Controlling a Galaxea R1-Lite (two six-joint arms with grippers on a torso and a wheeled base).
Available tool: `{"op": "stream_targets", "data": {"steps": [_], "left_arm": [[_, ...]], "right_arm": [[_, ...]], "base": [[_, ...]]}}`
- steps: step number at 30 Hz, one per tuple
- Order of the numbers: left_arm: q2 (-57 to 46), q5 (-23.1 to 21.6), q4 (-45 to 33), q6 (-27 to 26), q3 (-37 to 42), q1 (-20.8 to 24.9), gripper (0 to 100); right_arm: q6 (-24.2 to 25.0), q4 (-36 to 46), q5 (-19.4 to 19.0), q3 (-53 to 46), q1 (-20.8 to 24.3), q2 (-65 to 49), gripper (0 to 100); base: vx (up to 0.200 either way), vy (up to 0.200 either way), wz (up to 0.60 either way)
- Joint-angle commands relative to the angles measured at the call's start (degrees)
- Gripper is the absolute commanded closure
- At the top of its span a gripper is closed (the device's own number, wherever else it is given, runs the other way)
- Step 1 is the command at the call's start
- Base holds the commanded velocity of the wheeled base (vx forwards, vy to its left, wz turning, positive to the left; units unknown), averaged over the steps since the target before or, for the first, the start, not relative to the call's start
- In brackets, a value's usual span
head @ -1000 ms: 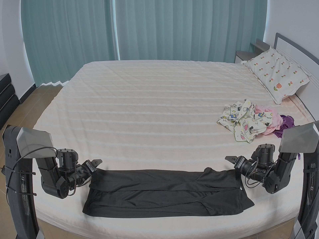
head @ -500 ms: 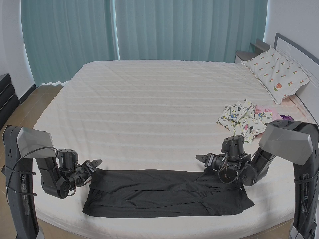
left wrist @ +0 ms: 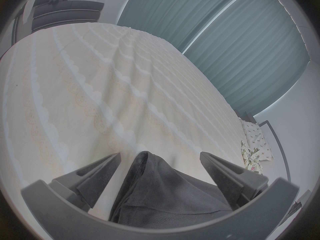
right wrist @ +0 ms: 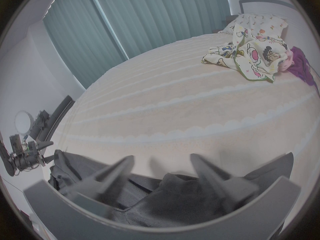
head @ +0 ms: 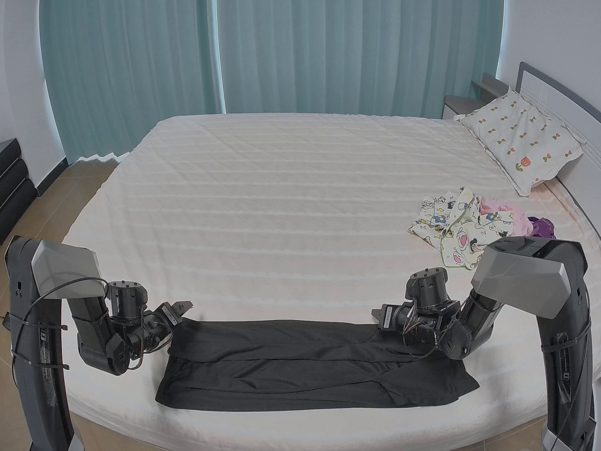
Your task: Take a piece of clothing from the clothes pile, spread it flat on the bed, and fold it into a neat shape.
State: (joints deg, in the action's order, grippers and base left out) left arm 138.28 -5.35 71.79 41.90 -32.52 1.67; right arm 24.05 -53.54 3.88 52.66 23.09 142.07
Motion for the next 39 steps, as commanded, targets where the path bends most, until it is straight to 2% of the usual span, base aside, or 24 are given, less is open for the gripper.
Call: {"op": "stream_targets", "data": {"steps": [1, 18, 19, 31, 32, 34, 39], "left_arm": [[0.1, 0.0, 0.0, 0.0, 0.0, 0.0, 0], [0.1, 0.0, 0.0, 0.0, -0.1, 0.0, 0], [0.1, 0.0, 0.0, 0.0, -0.1, 0.0, 0], [-0.1, 0.2, 0.1, -0.2, 0.0, -0.2, 0], [-1.8, 0.6, 0.2, -0.1, 0.3, -0.9, 0], [-3.0, 0.4, 0.2, 0.1, 0.4, -0.9, 0], [-3.5, -0.3, 0.1, 0.3, -0.2, -0.7, 0]], "right_arm": [[-0.2, -0.2, 0.8, 0.5, 0.6, 0.6, 100], [-0.4, -2.5, 1.6, 1.1, 2.1, 0.8, 100], [-0.3, -2.6, 1.5, 1.2, 2.1, 0.8, 0], [0.6, -7.0, 2.3, 0.3, -1.2, -1.9, 0], [4.1, -7.1, 2.3, -1.6, -2.0, -4.5, 0], [7.1, -6.8, 2.3, -3.2, -2.4, -6.9, 0], [11.9, -7.0, 2.1, -10.0, -4.7, -10.3, 0]], "base": [[0.000, 0.000, 0.00], [0.000, 0.000, 0.00], [0.000, 0.000, 0.00], [0.000, 0.000, 0.00], [0.000, 0.000, 0.00], [0.000, 0.000, 0.00], [0.000, 0.000, 0.00]]}}
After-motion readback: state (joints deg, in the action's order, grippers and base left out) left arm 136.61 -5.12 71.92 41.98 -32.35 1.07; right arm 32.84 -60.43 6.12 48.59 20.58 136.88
